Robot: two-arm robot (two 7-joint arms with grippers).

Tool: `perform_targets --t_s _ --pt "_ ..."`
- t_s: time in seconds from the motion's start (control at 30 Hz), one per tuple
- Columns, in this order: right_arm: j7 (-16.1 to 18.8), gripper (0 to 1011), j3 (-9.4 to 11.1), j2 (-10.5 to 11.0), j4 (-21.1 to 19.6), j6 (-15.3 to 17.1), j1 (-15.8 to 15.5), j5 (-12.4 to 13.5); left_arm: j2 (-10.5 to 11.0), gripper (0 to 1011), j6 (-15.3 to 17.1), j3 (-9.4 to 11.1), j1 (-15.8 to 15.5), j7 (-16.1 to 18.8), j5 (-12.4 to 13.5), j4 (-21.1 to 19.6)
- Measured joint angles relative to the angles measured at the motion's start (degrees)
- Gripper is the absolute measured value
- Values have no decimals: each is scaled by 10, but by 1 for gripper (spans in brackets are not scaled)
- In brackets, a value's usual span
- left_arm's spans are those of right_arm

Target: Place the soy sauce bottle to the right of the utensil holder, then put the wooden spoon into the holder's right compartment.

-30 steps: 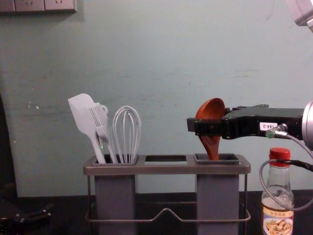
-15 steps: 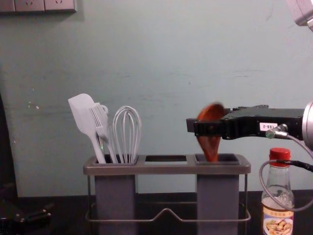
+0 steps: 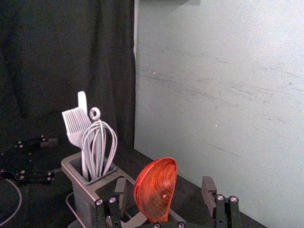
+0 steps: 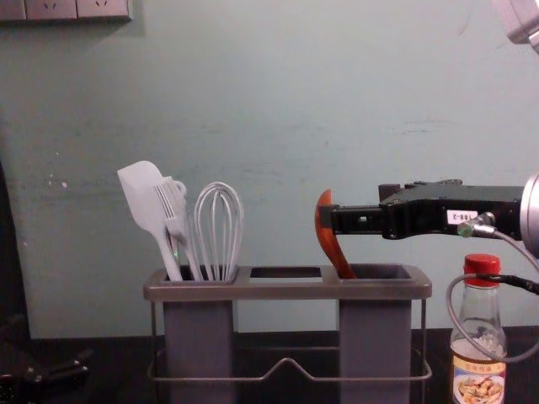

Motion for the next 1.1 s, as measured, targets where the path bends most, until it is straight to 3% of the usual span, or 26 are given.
perform_targets --t_s 0.37,0.7,0.9,1.1 --pt "-24 1002 5 1 -28 33 -9 -11 0 1005 0 0 0 0 0 0" --pt "-42 1002 26 7 -94 33 -66 -15 0 1005 0 0 0 0 0 0" --pt "-52 1002 44 17 -139 2 -133 -20 0 1005 0 0 0 0 0 0" --pt "-58 1002 62 30 -163 -66 -212 -40 0 1005 0 0 0 0 0 0"
